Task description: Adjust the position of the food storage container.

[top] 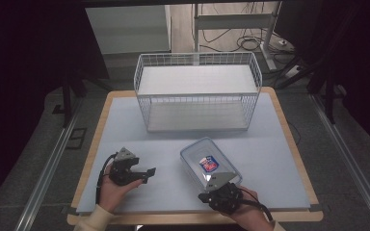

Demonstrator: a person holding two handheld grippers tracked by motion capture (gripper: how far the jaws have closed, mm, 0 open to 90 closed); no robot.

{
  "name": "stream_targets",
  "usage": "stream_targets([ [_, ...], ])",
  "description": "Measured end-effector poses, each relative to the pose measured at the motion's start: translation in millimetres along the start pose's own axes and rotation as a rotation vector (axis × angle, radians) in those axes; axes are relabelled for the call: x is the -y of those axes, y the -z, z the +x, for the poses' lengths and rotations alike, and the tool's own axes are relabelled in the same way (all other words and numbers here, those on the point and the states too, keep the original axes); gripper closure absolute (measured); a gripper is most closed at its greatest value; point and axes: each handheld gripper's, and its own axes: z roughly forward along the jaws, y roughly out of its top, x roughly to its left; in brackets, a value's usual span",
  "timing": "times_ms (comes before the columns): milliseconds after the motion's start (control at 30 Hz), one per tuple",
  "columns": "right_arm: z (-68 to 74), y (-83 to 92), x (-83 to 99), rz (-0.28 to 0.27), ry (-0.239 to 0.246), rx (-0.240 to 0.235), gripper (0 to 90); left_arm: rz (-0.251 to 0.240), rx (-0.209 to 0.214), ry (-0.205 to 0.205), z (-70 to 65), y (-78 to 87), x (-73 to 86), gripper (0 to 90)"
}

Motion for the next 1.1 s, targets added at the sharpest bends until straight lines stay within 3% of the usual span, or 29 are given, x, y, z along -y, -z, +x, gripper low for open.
stream_targets([
  [800,-19.6,20.2,22.7,-0.01,-0.072,0.072,89.9,0.007,0.006,0.004,0.8,-1.8,1.2,17.0],
  [1100,-18.2,16.6,20.8,-0.019,-0.065,0.089,89.9,0.011,0.006,0.002,0.9,-1.9,0.8,17.0],
])
